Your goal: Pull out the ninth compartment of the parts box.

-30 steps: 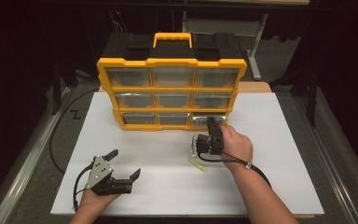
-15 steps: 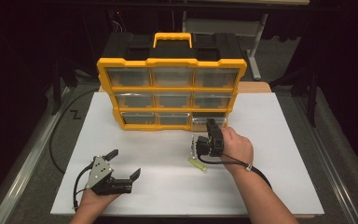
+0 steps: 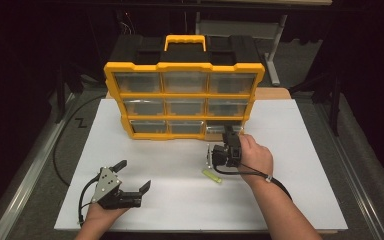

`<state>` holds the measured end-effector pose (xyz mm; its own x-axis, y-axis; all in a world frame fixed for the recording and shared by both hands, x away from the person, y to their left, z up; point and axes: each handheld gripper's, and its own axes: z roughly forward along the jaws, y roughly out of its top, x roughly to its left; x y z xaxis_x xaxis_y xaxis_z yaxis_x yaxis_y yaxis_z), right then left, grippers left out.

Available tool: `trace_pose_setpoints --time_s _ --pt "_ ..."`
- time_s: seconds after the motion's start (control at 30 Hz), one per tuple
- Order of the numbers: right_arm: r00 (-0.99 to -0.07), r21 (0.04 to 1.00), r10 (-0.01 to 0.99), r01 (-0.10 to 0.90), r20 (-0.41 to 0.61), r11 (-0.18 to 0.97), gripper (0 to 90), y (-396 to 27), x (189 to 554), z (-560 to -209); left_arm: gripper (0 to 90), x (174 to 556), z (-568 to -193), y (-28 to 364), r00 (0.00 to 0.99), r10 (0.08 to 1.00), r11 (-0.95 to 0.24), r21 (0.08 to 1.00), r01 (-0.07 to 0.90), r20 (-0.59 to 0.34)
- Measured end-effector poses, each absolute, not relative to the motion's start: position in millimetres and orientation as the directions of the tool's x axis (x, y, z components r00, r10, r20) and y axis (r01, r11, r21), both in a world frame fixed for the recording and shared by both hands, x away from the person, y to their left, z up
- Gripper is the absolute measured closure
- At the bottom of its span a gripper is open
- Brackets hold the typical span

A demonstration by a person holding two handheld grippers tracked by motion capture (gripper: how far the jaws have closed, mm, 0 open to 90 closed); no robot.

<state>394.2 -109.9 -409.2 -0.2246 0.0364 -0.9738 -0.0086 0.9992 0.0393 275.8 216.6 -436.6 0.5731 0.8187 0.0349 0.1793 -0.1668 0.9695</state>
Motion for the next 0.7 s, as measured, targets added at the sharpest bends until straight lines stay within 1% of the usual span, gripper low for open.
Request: trace_pose_setpoints --time_s 0.17,0.33,0.37,0.43,0.5,0.57,0.67,0.7 --pt "-0.233 0.029 0.026 -0.011 -0.972 1.0 54.0 -112 398 -407 0.3 276 -437 216 0.574 0.818 -0.168 0.969 0.181 0.035" --pt "-0.258 0.028 0.029 0.006 -0.966 1.0 53.0 -114 402 -407 0.3 276 -437 217 0.574 0.818 -0.168 0.969 0.18 0.035" --pt "-0.256 0.014 0.014 0.002 -0.966 1.0 53.1 -114 403 -406 0.3 276 -437 217 0.575 0.818 -0.168 0.969 0.18 0.035" --pt "-0.262 0.021 0.022 0.008 -0.965 1.0 55.1 -114 404 -407 0.3 276 -437 216 0.575 0.817 -0.169 0.969 0.181 0.035" --pt "-0.276 0.008 0.014 0.022 -0.961 1.0 57.8 -114 404 -407 0.3 276 -436 216 0.576 0.817 -0.167 0.969 0.179 0.035" --pt "-0.262 0.014 0.016 0.009 -0.965 1.0 61.3 -114 405 -408 0.3 276 -436 217 0.576 0.817 -0.168 0.969 0.18 0.035" --pt "-0.271 0.0 0.005 0.02 -0.962 1.0 66.2 -114 404 -407 0.3 276 -436 216 0.576 0.817 -0.168 0.969 0.179 0.034" --pt "-0.258 0.002 0.004 0.01 -0.966 1.0 68.5 -114 405 -408 0.3 276 -436 216 0.577 0.816 -0.168 0.969 0.179 0.035"
